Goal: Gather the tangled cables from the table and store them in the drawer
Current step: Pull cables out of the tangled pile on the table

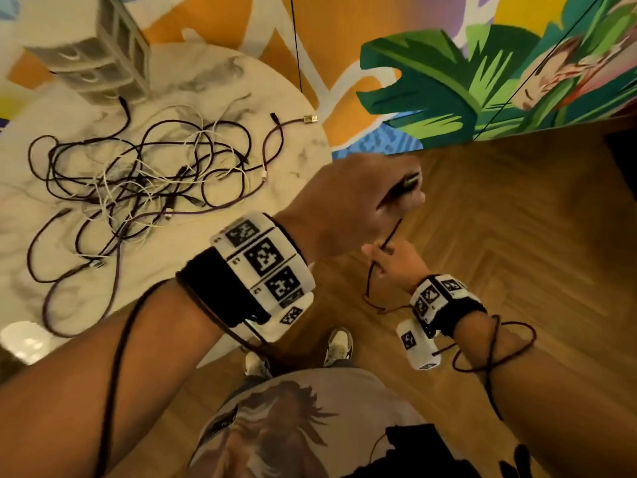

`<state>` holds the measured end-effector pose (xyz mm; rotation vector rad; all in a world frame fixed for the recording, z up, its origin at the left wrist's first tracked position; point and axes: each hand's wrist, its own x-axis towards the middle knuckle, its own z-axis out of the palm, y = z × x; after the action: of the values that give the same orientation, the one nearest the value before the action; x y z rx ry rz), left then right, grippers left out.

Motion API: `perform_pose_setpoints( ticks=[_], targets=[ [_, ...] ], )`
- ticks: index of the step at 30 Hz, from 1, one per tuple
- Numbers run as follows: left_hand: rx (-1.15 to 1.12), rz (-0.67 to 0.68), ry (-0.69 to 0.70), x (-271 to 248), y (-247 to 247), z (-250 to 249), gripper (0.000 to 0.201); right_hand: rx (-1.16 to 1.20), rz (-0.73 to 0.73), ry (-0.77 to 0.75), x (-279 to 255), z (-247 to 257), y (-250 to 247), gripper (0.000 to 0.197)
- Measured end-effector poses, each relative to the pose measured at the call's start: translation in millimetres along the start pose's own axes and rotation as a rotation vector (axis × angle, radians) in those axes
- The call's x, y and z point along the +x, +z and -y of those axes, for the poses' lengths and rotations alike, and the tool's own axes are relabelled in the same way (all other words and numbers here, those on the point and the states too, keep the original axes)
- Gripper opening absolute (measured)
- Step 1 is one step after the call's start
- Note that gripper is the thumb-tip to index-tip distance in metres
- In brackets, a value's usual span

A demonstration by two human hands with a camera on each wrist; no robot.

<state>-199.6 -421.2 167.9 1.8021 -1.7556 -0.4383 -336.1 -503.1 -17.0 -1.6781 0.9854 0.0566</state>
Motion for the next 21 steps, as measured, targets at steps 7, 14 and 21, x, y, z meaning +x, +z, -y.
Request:
perform_pose_setpoints(
  ticks=[7, 14, 21],
  targets=[
    [-0.204, -0.039, 0.030, -20.4, -5.8, 8.1, 0.018, -0.295, -0.130, 0.115, -19.6, 0.6, 2.9, 0.051],
    [-0.172, -0.318, 0.129, -20.7, -55.1, -3.6, 0.018, -0.011, -0.053, 0.479, -24.9, -89.8, 28.8, 0.026],
    [-0.078, -0.161, 0.066, -26.9, -31.5, -23.2, 0.019, -0.174, 0.102, 0.500, -23.1, -106.0, 33.0, 0.035]
  ],
)
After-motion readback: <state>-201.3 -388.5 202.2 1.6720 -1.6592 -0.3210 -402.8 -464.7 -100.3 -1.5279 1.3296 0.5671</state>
